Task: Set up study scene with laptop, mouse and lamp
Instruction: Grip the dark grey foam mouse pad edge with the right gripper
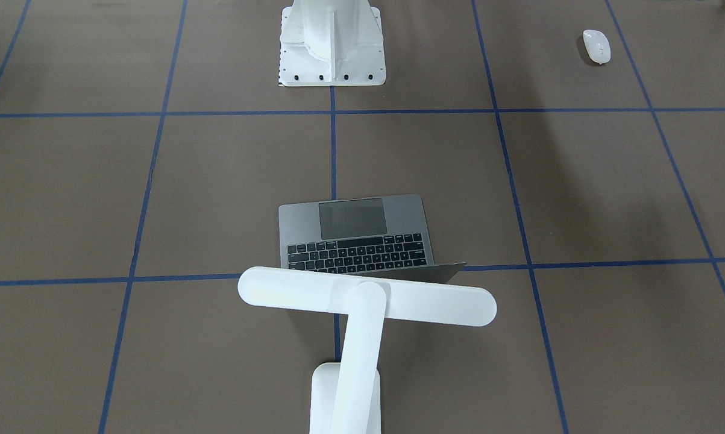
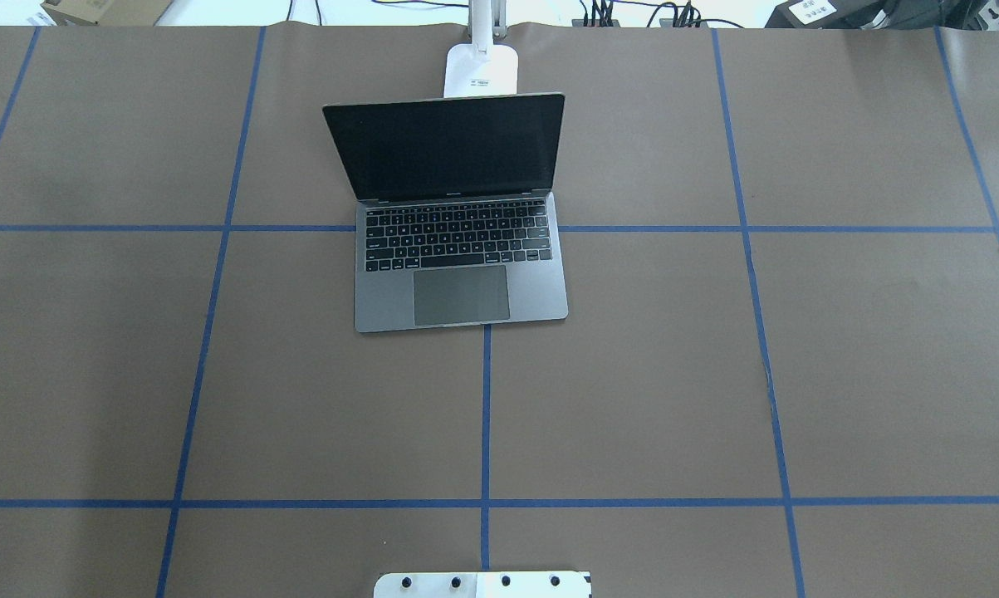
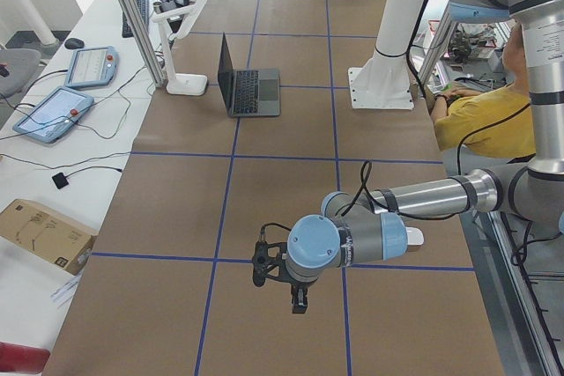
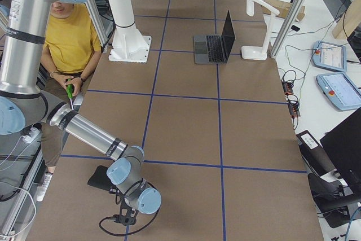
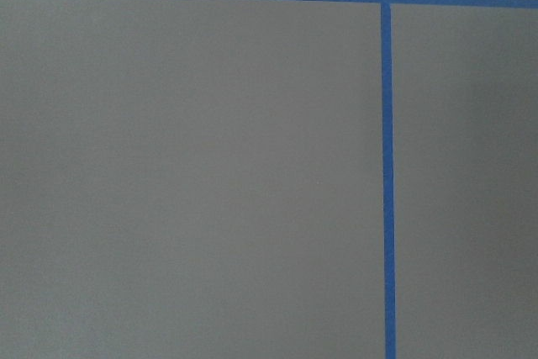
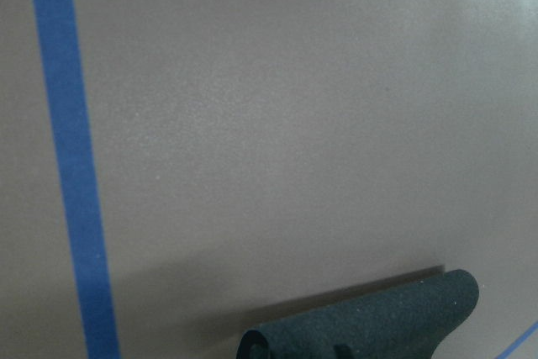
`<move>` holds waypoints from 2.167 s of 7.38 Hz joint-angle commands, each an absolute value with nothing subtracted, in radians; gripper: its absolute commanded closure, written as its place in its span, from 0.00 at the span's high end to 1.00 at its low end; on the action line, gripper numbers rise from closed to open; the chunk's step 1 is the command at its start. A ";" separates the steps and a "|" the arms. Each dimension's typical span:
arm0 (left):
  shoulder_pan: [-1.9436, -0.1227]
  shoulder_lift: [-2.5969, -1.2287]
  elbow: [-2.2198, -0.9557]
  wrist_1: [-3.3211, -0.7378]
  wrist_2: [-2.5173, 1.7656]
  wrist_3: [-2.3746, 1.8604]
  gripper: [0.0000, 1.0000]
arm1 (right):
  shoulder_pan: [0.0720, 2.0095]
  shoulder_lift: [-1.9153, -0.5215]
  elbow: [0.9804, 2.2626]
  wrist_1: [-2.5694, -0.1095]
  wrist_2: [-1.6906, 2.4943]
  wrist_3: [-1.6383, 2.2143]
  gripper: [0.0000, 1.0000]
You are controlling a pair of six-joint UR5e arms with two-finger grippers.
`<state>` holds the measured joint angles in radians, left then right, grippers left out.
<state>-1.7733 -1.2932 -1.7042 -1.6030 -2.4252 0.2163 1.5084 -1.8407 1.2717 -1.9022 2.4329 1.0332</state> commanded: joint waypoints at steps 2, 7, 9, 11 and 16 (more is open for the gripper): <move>-1.773 -1.293 -1.706 -1.603 -2.425 0.216 1.00 | 1.506 -1.841 1.266 -1.902 2.436 1.034 0.35; -1.776 -1.293 -1.706 -1.603 -2.425 0.216 1.00 | 1.505 -1.842 1.261 -1.904 2.433 1.034 0.08; -1.776 -1.293 -1.706 -1.603 -2.425 0.216 1.00 | 1.505 -1.830 1.282 -1.902 2.434 1.078 0.00; -1.778 -1.293 -1.707 -1.603 -2.425 0.216 1.00 | 1.505 -1.830 1.340 -1.905 2.436 1.086 0.00; -1.776 -1.293 -1.695 -1.601 -2.431 0.215 1.00 | 1.509 -1.784 1.581 -1.908 2.431 1.299 0.00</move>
